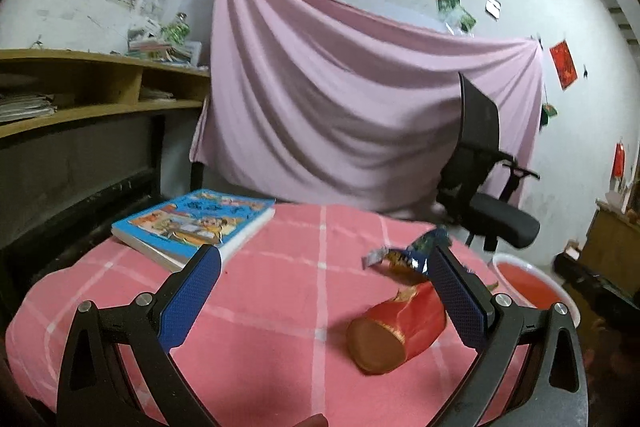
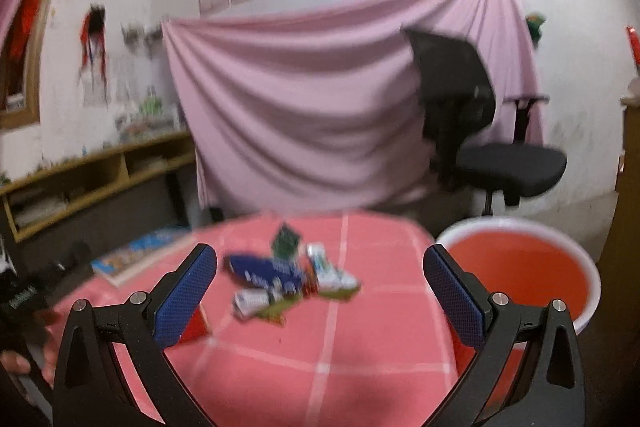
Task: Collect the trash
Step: 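Reach the left gripper to the red paper cup and close on it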
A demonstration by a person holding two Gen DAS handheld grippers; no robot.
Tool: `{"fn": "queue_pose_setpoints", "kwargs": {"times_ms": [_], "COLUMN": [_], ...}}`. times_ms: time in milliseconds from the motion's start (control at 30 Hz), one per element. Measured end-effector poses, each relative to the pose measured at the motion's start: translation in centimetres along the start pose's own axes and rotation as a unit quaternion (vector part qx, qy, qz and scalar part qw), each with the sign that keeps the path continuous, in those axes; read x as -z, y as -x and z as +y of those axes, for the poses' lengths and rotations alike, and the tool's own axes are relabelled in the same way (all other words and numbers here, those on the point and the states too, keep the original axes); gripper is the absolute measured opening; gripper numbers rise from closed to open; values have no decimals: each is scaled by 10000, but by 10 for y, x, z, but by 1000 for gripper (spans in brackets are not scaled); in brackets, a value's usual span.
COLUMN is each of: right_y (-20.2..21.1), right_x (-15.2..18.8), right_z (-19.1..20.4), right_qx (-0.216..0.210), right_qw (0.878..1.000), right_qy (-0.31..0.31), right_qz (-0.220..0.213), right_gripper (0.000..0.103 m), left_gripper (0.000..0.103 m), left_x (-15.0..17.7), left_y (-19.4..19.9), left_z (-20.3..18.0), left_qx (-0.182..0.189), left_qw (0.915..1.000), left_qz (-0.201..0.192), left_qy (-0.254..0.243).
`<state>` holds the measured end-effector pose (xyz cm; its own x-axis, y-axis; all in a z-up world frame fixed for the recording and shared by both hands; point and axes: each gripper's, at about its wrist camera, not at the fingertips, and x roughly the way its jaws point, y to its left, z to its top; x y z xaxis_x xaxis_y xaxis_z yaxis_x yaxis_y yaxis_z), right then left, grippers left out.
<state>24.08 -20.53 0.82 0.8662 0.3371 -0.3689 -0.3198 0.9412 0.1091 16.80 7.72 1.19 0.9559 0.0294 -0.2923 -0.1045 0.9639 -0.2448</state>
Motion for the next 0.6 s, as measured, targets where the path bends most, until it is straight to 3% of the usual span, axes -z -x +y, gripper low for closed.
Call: {"fn": "queue_pose_setpoints", "kwargs": {"times_ms": [200, 267, 433, 600], "right_y": [-34, -47, -85, -95], "right_x": [9, 11, 16, 18], "right_z": [5, 7, 4, -1], "right_qx": [-144, -407, -916, -1123], "right_qw": [9947, 9905, 9720, 9627], "right_qy": [127, 127, -25, -184], "right_qz": [1011, 1311, 2162, 2454], "right_gripper": [103, 93, 51, 36], "left_gripper": [101, 101, 101, 100], "left_x": [10, 11, 13, 15], "left_y": [-17, -23, -37, -50], "left_z": [-11, -14, -15, -17], "left_qx": [342, 431, 584, 854], "left_qw": [9966, 9949, 9896, 9824], "left_qz": [735, 900, 1303, 1643], "left_qy": [-173, -169, -151, -229]}}
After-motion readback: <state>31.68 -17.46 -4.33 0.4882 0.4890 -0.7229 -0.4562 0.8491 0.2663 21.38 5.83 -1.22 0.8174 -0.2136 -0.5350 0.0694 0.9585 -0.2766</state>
